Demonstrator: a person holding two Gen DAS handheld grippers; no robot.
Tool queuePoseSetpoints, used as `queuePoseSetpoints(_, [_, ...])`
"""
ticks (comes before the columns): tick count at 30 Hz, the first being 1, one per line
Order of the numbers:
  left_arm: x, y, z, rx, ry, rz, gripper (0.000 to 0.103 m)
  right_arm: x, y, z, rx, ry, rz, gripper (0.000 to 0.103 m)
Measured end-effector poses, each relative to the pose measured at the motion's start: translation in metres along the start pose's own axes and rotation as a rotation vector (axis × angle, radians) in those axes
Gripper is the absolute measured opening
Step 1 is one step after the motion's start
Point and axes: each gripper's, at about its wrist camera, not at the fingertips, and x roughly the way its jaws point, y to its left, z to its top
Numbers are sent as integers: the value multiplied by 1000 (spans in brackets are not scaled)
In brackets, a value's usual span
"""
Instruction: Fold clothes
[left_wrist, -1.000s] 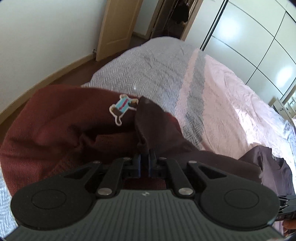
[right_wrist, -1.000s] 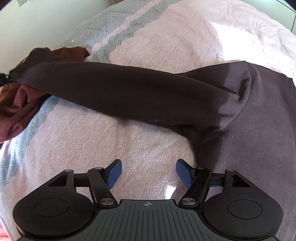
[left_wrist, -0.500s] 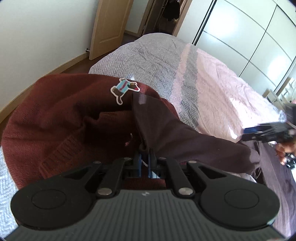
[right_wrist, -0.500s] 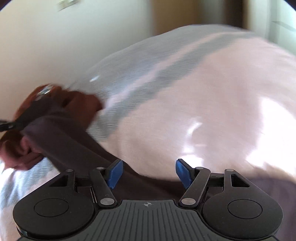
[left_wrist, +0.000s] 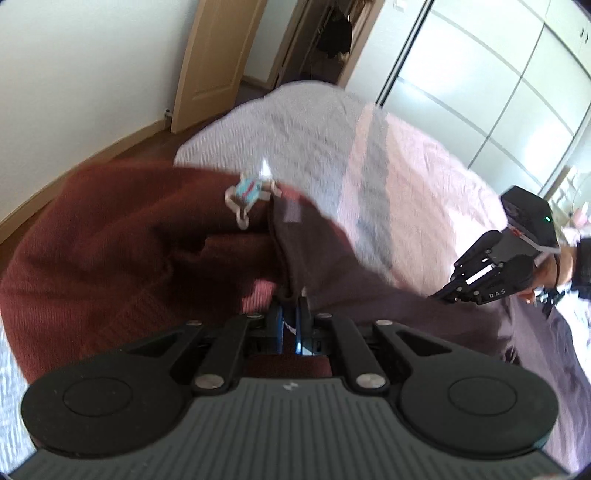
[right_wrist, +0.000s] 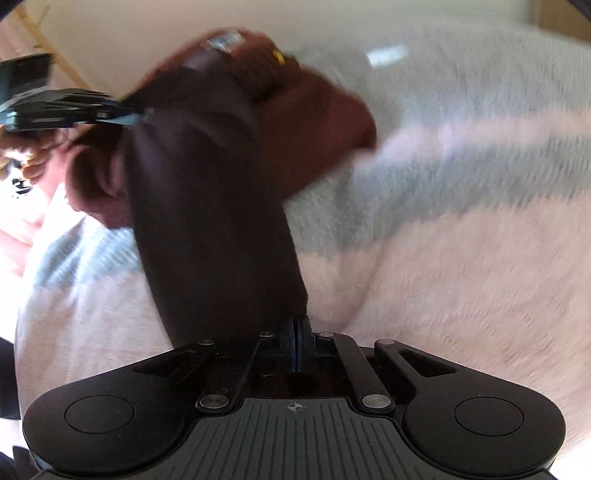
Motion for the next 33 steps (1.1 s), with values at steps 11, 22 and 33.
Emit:
queuePoseSetpoints(11, [26, -6, 22, 41, 15, 78, 10, -48, -14, -14, 231, -324, -445, 28])
queuePoseSetpoints(22, [-8, -36, 39, 127, -21, 141, 9, -89, 94, -223, 993, -383, -511, 50])
queuePoseSetpoints(33, [31, -244, -2, 385, 70, -191, 9, -179, 222, -418, 1399, -390, -602, 50])
